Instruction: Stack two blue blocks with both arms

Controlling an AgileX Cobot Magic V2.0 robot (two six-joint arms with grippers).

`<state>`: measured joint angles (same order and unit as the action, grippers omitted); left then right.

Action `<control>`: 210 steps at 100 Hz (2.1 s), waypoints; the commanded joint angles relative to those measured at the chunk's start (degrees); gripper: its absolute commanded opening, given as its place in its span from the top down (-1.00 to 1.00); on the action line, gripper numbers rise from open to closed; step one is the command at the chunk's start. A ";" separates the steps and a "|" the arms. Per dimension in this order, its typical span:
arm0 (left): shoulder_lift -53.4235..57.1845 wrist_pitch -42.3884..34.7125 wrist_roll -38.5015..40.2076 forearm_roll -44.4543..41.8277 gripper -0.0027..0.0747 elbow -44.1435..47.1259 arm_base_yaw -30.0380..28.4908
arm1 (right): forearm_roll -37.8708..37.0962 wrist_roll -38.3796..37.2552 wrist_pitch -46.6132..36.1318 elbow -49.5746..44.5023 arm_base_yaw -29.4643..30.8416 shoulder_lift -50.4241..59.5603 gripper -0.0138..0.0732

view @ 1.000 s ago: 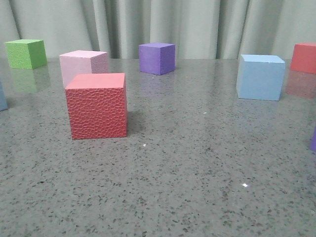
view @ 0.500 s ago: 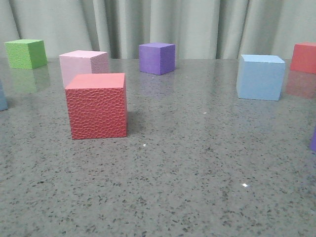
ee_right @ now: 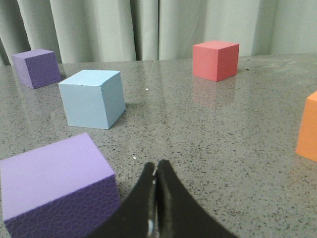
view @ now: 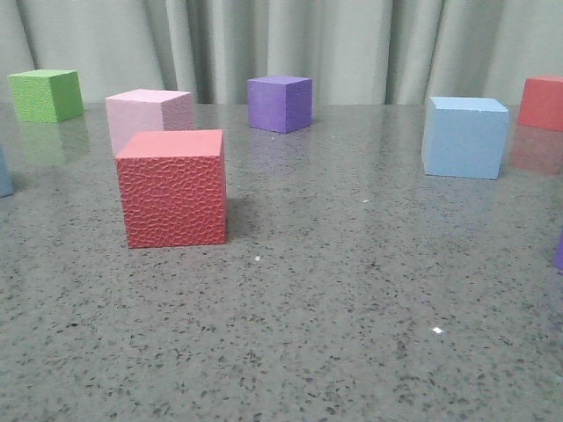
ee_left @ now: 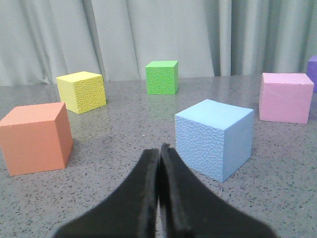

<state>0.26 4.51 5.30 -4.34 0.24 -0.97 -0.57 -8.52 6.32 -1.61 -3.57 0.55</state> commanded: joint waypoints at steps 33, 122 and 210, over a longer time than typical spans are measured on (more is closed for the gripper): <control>-3.44 2.60 0.14 0.54 0.98 -12.70 -0.28 | -0.21 0.52 5.79 11.89 0.29 -3.04 0.82; -32.63 17.87 0.14 6.58 0.67 -38.74 -0.28 | -0.16 0.52 25.20 39.68 0.29 -30.72 0.55; -32.87 13.50 0.14 6.99 -0.62 -38.74 -0.28 | 1.24 0.52 32.36 54.03 0.09 -43.63 -0.67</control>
<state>-32.20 22.96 5.30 2.18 -36.27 -0.97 0.00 -8.52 38.70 45.62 -3.57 -37.87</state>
